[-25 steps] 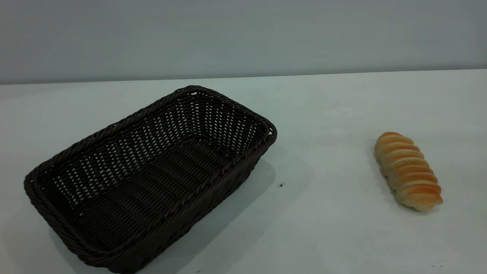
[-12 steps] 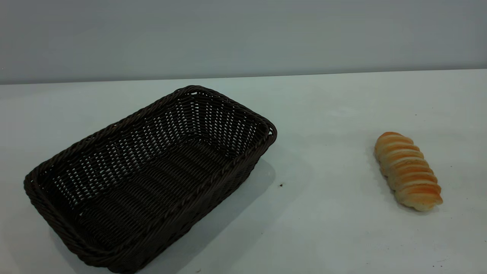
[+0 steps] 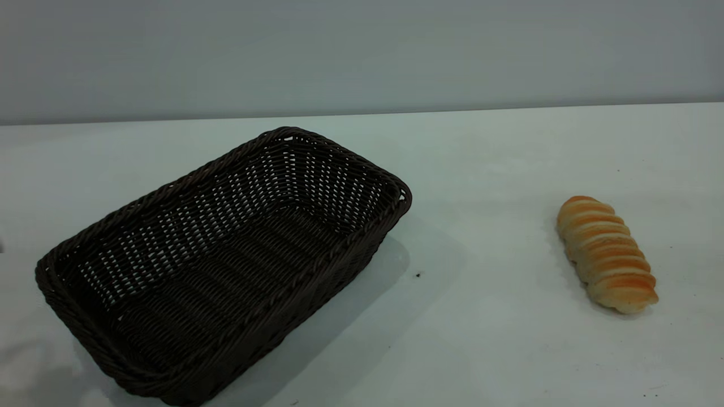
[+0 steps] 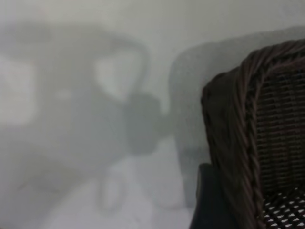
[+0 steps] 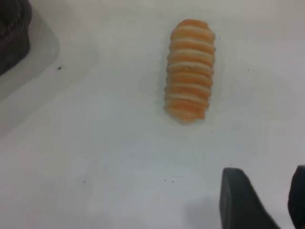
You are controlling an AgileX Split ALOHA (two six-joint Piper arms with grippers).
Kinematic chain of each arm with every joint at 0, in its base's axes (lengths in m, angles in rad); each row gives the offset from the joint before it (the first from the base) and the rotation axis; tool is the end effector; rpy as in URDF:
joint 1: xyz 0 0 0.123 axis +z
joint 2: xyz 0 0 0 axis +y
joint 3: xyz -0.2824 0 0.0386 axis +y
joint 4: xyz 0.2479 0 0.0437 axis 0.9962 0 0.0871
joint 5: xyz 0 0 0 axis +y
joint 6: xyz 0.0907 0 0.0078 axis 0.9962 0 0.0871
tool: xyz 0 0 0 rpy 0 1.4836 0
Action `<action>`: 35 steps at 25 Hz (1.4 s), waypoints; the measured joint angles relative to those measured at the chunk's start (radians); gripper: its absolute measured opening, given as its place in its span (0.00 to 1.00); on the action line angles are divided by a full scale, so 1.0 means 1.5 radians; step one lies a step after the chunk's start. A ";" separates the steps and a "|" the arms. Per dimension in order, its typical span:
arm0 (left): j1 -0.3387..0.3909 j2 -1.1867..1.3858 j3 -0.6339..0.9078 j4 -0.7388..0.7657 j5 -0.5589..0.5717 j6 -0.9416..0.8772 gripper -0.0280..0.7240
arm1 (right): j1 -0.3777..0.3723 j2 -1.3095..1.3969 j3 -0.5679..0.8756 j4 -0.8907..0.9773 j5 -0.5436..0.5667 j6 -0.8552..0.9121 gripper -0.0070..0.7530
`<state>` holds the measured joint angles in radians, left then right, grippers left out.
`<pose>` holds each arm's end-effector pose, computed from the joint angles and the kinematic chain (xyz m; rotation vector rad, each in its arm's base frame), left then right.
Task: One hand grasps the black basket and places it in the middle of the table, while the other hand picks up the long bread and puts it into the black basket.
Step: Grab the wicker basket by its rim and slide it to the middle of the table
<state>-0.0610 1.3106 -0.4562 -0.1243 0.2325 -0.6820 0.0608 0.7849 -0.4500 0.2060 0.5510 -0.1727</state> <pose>0.2091 -0.0154 0.1710 -0.9362 2.4368 -0.3558 0.1388 0.0182 0.2454 -0.1198 2.3568 0.1579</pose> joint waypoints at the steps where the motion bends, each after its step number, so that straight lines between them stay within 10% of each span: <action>1: -0.012 0.015 0.000 -0.005 -0.012 0.000 0.74 | 0.000 0.000 0.000 0.000 0.000 0.000 0.32; 35: -0.071 0.257 -0.007 -0.059 -0.175 0.001 0.74 | 0.000 0.001 0.000 0.012 0.000 0.000 0.32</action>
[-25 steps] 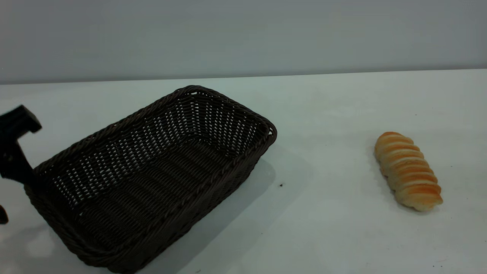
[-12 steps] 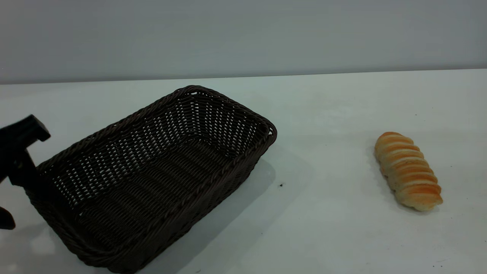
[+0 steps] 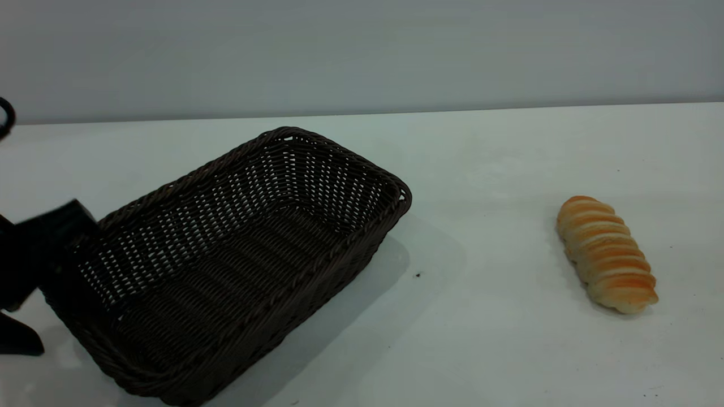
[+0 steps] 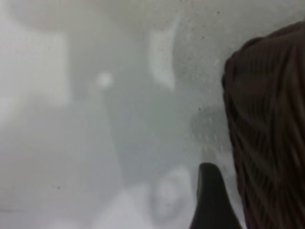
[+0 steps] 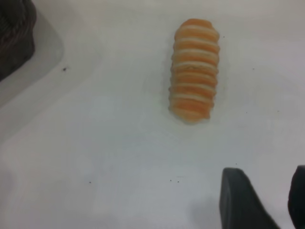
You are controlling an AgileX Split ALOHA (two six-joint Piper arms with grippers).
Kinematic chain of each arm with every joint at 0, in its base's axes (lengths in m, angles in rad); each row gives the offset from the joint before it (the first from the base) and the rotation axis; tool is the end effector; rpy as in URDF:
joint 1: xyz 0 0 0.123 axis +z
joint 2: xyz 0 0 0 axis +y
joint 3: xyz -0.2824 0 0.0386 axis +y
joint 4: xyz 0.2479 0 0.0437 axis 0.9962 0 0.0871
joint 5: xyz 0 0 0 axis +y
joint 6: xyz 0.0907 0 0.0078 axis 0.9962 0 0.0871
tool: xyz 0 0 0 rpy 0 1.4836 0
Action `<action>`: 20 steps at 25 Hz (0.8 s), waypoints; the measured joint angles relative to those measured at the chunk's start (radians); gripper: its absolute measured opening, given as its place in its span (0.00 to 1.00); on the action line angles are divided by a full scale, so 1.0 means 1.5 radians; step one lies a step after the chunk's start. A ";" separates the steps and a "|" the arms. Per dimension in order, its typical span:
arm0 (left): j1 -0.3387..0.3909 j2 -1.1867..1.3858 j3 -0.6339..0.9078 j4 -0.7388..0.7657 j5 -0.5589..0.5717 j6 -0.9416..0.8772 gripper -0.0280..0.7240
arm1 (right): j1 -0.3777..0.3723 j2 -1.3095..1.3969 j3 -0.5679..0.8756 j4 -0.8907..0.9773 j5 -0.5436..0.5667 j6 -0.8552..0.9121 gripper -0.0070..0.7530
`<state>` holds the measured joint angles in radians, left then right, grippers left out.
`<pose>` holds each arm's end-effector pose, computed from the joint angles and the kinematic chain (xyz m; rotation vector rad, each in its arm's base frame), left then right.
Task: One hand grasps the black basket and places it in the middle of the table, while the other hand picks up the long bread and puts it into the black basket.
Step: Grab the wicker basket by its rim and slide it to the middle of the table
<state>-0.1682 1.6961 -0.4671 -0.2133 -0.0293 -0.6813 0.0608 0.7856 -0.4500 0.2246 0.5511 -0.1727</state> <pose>0.2347 -0.0393 0.0977 -0.9705 2.5482 -0.3145 0.1389 0.0191 0.2454 -0.1056 2.3568 0.1770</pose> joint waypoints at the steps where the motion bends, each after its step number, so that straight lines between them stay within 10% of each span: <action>1: -0.004 0.012 0.000 0.000 -0.010 0.000 0.74 | 0.000 0.000 0.000 0.000 0.000 0.000 0.32; 8: -0.044 0.094 -0.002 -0.001 -0.088 -0.034 0.68 | 0.000 0.000 0.000 0.002 0.002 -0.002 0.32; 14: -0.054 0.121 -0.007 -0.012 -0.123 -0.066 0.22 | 0.000 0.000 0.000 0.002 0.007 -0.006 0.32; 20: -0.055 0.121 -0.007 0.002 -0.127 -0.057 0.22 | 0.000 0.000 0.000 0.002 0.008 -0.006 0.32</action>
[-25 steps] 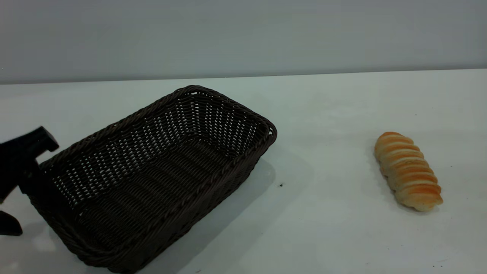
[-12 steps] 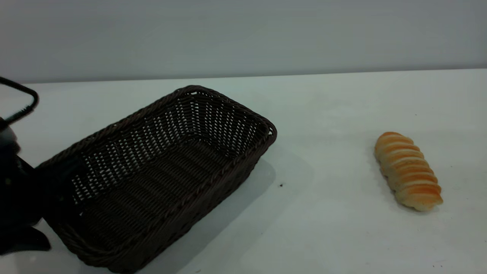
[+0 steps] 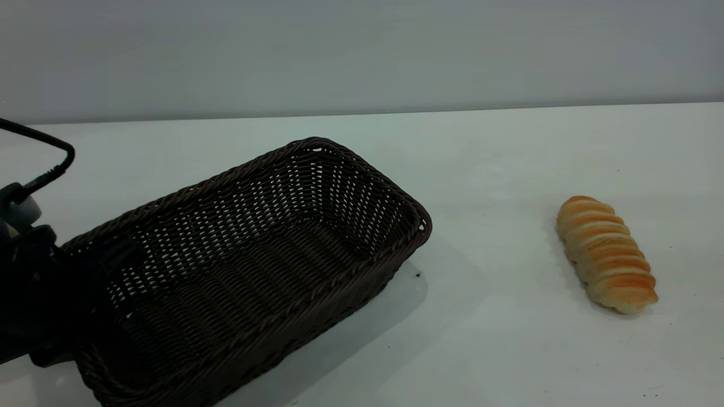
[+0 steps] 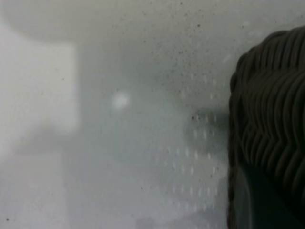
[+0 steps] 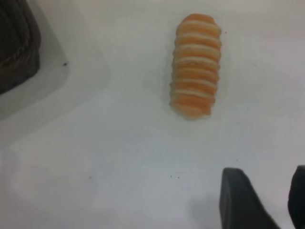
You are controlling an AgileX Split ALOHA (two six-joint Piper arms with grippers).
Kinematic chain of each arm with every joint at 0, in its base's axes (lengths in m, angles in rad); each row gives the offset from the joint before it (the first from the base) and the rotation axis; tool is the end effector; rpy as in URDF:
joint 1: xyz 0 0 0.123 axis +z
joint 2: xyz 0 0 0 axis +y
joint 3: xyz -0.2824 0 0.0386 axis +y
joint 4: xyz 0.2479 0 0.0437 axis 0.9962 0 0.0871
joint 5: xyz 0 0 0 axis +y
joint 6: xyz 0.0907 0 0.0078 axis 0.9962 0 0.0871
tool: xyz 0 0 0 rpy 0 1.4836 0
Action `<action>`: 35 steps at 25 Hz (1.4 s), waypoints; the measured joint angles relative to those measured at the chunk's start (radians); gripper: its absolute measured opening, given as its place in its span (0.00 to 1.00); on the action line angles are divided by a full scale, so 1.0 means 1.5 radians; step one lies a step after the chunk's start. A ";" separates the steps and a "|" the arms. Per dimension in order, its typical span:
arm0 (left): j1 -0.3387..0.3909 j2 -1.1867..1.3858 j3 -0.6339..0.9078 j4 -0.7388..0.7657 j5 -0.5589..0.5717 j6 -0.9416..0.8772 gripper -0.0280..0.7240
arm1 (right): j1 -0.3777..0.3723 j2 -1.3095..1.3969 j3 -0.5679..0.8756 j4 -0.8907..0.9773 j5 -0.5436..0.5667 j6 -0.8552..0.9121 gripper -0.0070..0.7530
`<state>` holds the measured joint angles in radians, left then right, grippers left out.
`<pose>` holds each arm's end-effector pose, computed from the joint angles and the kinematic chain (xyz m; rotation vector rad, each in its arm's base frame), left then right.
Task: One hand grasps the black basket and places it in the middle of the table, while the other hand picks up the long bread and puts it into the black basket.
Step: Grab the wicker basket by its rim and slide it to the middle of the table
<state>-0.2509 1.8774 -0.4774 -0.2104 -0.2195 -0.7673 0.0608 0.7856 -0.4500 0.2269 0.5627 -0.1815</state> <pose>0.2418 -0.0577 0.0627 -0.9712 2.5306 -0.3246 0.1381 0.0194 0.2448 -0.1165 2.3671 0.1773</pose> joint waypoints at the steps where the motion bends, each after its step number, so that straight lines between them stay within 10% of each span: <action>1: 0.000 -0.001 0.000 0.008 0.001 0.000 0.22 | 0.000 0.000 0.000 0.000 0.000 0.000 0.32; 13: -0.001 -0.069 -0.094 0.307 0.175 0.006 0.22 | 0.000 0.000 0.000 0.025 -0.001 -0.021 0.32; 35: -0.070 -0.004 -0.213 0.295 0.200 0.033 0.22 | 0.000 0.000 0.000 0.046 0.002 -0.044 0.32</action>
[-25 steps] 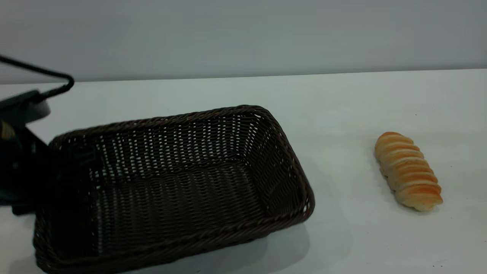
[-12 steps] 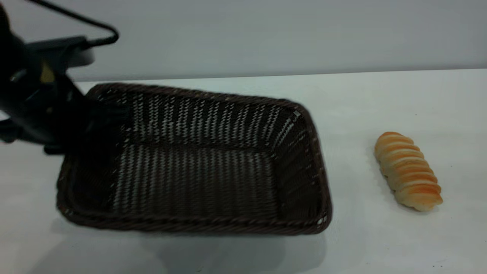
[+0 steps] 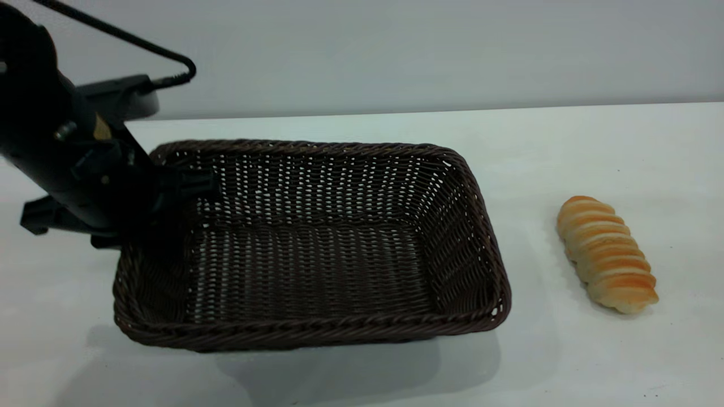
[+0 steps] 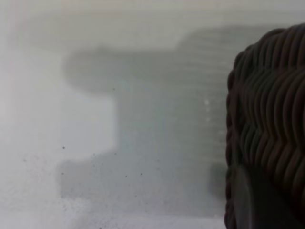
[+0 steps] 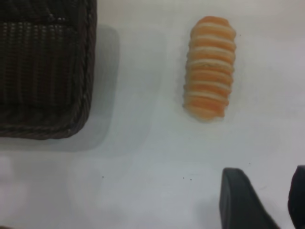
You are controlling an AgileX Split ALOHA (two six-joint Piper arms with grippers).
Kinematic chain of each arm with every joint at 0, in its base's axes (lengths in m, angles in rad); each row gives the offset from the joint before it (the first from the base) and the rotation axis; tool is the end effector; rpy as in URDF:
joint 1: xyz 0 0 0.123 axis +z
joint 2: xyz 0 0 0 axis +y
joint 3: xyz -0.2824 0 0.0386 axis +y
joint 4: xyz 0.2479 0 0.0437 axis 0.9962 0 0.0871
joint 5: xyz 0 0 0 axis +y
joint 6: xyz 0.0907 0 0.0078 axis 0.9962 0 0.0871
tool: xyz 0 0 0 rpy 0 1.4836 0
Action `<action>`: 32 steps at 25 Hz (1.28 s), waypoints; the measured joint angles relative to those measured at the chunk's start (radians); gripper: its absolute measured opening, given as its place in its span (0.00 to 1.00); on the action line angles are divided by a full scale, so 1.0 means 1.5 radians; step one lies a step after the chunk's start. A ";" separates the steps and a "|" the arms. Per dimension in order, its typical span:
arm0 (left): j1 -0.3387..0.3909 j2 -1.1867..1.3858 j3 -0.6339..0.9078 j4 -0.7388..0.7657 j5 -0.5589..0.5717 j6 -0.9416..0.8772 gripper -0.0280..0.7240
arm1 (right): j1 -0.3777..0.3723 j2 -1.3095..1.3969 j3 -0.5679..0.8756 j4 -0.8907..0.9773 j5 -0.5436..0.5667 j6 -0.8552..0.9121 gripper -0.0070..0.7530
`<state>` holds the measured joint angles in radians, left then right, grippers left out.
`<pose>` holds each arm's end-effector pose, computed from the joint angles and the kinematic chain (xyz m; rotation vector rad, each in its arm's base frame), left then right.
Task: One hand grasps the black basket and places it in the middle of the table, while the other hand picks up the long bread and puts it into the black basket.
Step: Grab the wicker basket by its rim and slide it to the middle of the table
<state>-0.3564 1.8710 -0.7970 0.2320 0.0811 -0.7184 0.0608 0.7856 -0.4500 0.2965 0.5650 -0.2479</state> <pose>0.3013 -0.1103 0.1045 -0.1802 2.6554 -0.2585 0.1380 0.0227 0.2455 -0.1424 2.3580 0.2173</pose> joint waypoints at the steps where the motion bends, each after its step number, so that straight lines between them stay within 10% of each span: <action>1: -0.002 0.005 -0.001 -0.001 -0.004 -0.001 0.22 | 0.000 0.000 0.000 0.003 0.000 -0.004 0.32; 19: -0.033 0.085 -0.012 -0.015 -0.030 -0.053 0.24 | 0.000 0.000 0.000 0.011 0.000 -0.016 0.32; 27: -0.033 0.062 -0.012 -0.005 0.021 -0.077 0.77 | 0.000 0.000 0.000 0.019 0.000 -0.017 0.32; 32: -0.033 0.038 -0.012 -0.005 0.053 -0.081 0.89 | 0.000 0.000 0.000 0.026 0.000 -0.026 0.32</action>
<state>-0.4056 1.9280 -0.8148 0.2238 0.1609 -0.8398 0.0608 0.7856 -0.4500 0.3351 0.5657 -0.2862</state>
